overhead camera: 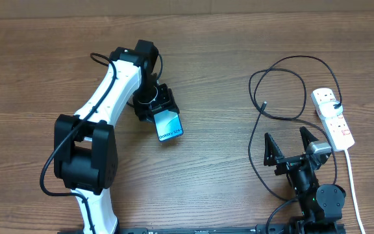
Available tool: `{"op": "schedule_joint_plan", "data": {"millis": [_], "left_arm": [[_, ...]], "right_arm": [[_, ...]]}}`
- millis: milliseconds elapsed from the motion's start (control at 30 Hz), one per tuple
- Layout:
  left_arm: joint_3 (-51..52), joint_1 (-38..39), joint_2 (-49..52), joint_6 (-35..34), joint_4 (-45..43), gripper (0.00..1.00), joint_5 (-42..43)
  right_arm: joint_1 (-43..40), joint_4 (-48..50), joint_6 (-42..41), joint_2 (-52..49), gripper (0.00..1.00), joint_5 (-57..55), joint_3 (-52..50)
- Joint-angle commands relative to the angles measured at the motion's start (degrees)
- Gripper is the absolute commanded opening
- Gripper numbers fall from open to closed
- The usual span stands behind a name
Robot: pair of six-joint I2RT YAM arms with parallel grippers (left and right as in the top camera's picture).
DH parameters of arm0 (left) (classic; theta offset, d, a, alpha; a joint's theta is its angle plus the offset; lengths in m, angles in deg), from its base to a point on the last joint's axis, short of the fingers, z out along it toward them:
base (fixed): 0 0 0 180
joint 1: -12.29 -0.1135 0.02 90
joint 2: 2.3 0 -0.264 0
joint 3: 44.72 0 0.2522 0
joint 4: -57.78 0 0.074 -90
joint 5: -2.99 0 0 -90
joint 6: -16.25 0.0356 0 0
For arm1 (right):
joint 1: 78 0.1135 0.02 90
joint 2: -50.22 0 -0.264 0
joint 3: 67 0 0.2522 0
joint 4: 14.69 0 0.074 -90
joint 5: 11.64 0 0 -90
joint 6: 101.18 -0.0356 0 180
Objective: Plug charger to phone and switch on socket
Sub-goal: 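Lift the phone upright with the left gripper, then move the right gripper toward the phone held by the left gripper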
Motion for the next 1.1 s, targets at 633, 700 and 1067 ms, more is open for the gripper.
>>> {"op": "schedule_joint_plan", "data": {"millis": [633, 700, 1067], "left_arm": [[-1.8, -0.2, 0.2, -4.5, 0.3, 0.59, 3.1], [-1.8, -0.2, 0.2, -5.7, 0.3, 0.59, 3.1], [-1.8, -0.2, 0.2, -9.7, 0.3, 0.60, 6.7]], "right_arm": [[0.3, 1.1, -23.2, 0.5, 1.00, 19.8, -0.6], [0.3, 1.1, -29.7, 0.5, 1.00, 22.8, -0.6], [0.3, 0.9, -54.2, 0.5, 1.00, 33.6, -0.6]]}}
